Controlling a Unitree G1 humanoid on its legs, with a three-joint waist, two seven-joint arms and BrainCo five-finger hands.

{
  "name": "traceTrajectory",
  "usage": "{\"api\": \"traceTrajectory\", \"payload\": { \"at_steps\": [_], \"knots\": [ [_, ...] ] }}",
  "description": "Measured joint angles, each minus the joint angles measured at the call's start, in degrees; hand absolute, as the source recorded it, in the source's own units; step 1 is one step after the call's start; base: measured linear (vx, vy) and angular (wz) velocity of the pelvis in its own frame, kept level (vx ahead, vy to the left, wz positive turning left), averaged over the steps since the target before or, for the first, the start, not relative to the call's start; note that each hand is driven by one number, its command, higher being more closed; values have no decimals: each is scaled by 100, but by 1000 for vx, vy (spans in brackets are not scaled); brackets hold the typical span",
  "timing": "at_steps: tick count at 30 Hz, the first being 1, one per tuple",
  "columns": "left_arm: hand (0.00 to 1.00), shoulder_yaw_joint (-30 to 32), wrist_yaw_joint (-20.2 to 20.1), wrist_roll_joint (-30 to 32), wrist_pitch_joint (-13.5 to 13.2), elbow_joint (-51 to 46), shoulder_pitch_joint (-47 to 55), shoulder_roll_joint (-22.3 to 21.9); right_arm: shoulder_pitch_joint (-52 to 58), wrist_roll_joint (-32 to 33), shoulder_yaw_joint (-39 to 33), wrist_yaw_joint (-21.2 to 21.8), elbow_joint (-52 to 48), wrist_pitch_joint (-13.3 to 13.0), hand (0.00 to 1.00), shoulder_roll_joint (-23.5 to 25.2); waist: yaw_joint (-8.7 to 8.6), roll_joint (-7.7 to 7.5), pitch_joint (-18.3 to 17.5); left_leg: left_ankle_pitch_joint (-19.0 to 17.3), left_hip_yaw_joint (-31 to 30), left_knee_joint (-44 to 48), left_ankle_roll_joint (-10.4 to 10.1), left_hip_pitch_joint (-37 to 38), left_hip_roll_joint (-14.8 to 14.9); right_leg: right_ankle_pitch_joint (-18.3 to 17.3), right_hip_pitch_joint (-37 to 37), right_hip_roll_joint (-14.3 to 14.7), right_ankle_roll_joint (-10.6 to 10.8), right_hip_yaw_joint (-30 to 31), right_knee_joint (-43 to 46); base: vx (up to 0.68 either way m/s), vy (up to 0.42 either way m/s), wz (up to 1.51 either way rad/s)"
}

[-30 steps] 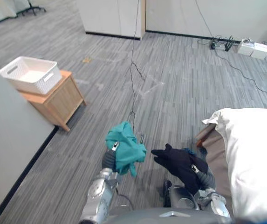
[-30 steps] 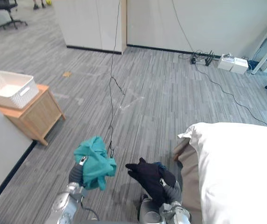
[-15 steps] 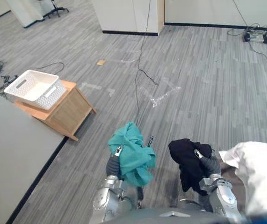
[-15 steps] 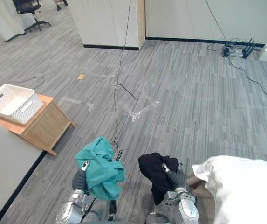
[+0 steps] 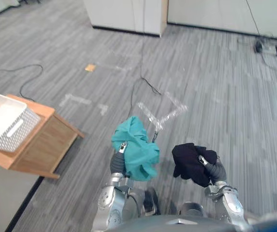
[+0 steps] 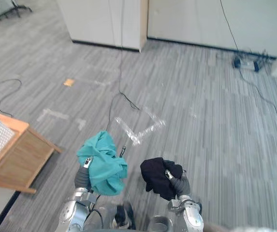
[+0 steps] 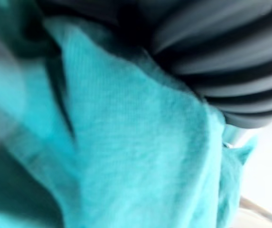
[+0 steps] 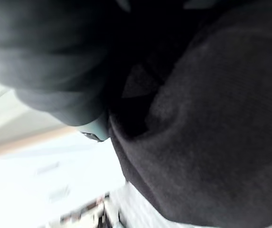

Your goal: Tidy the bed and pick cloth on bed and put in laundry

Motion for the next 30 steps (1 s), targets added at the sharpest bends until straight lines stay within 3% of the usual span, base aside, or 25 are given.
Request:
{"api": "traceTrajectory", "payload": {
  "at_steps": [2,3,4,5,6,8,9,10,11,12,13,14,15,16,17,19,20,22,23,25,26,28,29,30],
  "knots": [
    [100,-187,4,4,29,3,-179,96,163,35,29,-5,-76,-64,100,46,-70,-8,11,-22,-429,-271,-137,418,-23,-93,-403,-63,-111,-45,-805,549,-126,130],
    [100,-209,3,1,80,8,-242,93,239,108,65,-39,-84,-88,100,42,-134,-9,18,-97,-715,-352,-275,664,-6,-46,-581,-112,-101,-3,-1771,530,-186,130],
    [100,-234,2,1,112,55,-294,94,302,120,92,-74,-118,-109,100,47,-131,-26,19,-218,-853,-343,-489,846,43,208,-645,-147,-55,95,-2893,504,-202,121],
    [100,-236,4,0,114,67,-284,104,338,120,114,-79,-143,-114,100,52,-126,-38,8,-296,-867,-310,-613,921,88,405,-644,-145,-38,197,-3431,478,-245,111],
    [100,-237,7,0,115,69,-245,148,407,119,151,-91,-262,-119,100,82,-137,-46,4,-524,-925,-195,-761,1052,190,824,-663,-131,-72,416,-4278,466,-308,121],
    [100,-209,81,-1,98,33,-135,214,468,112,237,-85,-433,-183,100,83,-200,-53,-2,-1161,-963,55,-841,1227,456,1062,-711,-163,-168,513,-4353,599,-467,105],
    [100,-119,136,-13,94,48,47,184,424,106,310,-79,-512,-189,100,1,-83,-55,-58,-1477,-996,144,-1018,1426,656,1461,-904,-99,-179,565,-3633,533,-454,30],
    [100,-88,186,-20,94,63,242,149,320,105,330,-62,-547,-242,100,-130,-47,141,-175,-1661,-997,83,-1072,1545,1012,1053,-1150,75,-346,369,-2912,453,-379,11],
    [100,-69,198,-22,91,63,324,144,240,110,330,-64,-566,-252,100,-185,-39,208,-286,-1641,-985,96,-1171,1586,1157,744,-1223,175,-401,288,-2675,627,-434,21],
    [100,40,216,-19,95,92,341,128,-35,118,328,-69,-570,-257,100,-234,-82,377,-299,-1506,-964,792,-1104,1289,1390,382,-1275,275,-627,102,-2316,748,-532,25],
    [100,166,239,-42,98,124,384,13,-232,122,242,-45,-569,-245,100,-303,-122,419,-295,-1058,-981,1800,-1043,832,1575,144,-1230,365,-823,-37,-2170,845,-608,23],
    [100,372,231,-71,97,128,467,-125,-410,157,170,25,-572,-231,100,-294,-70,455,-262,-323,-1015,2811,-954,358,1779,-33,-1013,490,-949,-149,-2241,543,-437,20],
    [100,458,199,-94,92,164,462,-242,-535,250,97,82,-578,-232,100,-318,-63,499,-176,-47,-1017,3550,-959,12,1985,-101,-723,634,-987,-247,-2410,404,-332,20],
    [100,497,170,-103,91,211,446,-300,-581,284,13,102,-577,-231,100,-332,-42,554,-126,-38,-978,4045,-975,-178,2098,-129,-463,755,-1014,-316,-2586,470,-363,35],
    [100,553,64,-136,90,254,515,-302,-621,337,-129,239,-577,-236,100,-364,41,516,-15,-64,-937,4854,-969,-638,2103,-190,301,938,-1098,-480,-3181,464,-337,34],
    [100,629,-86,-297,76,252,600,-288,-660,336,-154,388,-582,-268,100,-454,111,434,-4,-161,-756,4685,-1020,-1093,1671,-264,970,986,-1218,-522,-3789,467,-286,20],
    [100,641,-146,-346,72,245,634,-301,-660,333,-174,470,-584,-334,100,-521,212,436,3,-253,-448,3985,-1102,-1402,1323,-262,1295,990,-1220,-535,-4186,380,-211,7],
    [100,649,-148,-346,55,202,656,-320,-650,326,-189,519,-586,-338,100,-525,244,445,11,-273,51,2941,-1148,-1619,1045,-261,1653,993,-1215,-655,-4553,350,-163,29],
    [100,612,-119,-354,32,131,683,-336,-620,300,-189,521,-618,-339,100,-527,236,444,10,-146,825,1649,-1159,-1700,858,-211,2021,1021,-1057,-864,-4925,438,-175,55],
    [100,475,-13,-480,30,-42,724,-351,-497,207,-189,517,-749,-340,100,-533,203,442,5,281,1846,292,-1182,-1686,709,-249,2544,1142,-851,-1205,-5410,472,-176,73],
    [100,428,23,-515,30,-72,722,-362,-458,206,-186,508,-770,-341,100,-549,207,432,-1,394,2139,4,-1138,-1670,688,-273,2704,1185,-794,-1324,-5552,495,-181,76],
    [100,275,240,-561,57,-90,723,-399,-402,201,-148,407,-749,-340,100,-646,268,297,-130,576,3069,-329,-729,-1660,575,-482,3147,1239,-424,-1593,-5758,523,-175,58],
    [100,275,252,-561,78,-89,729,-421,-402,191,-148,391,-749,-340,100,-680,292,278,-186,595,3065,-322,-496,-1689,517,-559,3153,1222,-288,-1605,-5633,574,-153,49],
    [100,281,325,-555,85,-57,713,-429,-407,138,-157,369,-733,-337,100,-691,345,183,-280,855,2813,-298,227,-1728,331,-703,3076,1069,-36,-1604,-5152,763,-128,61]
  ]
}}
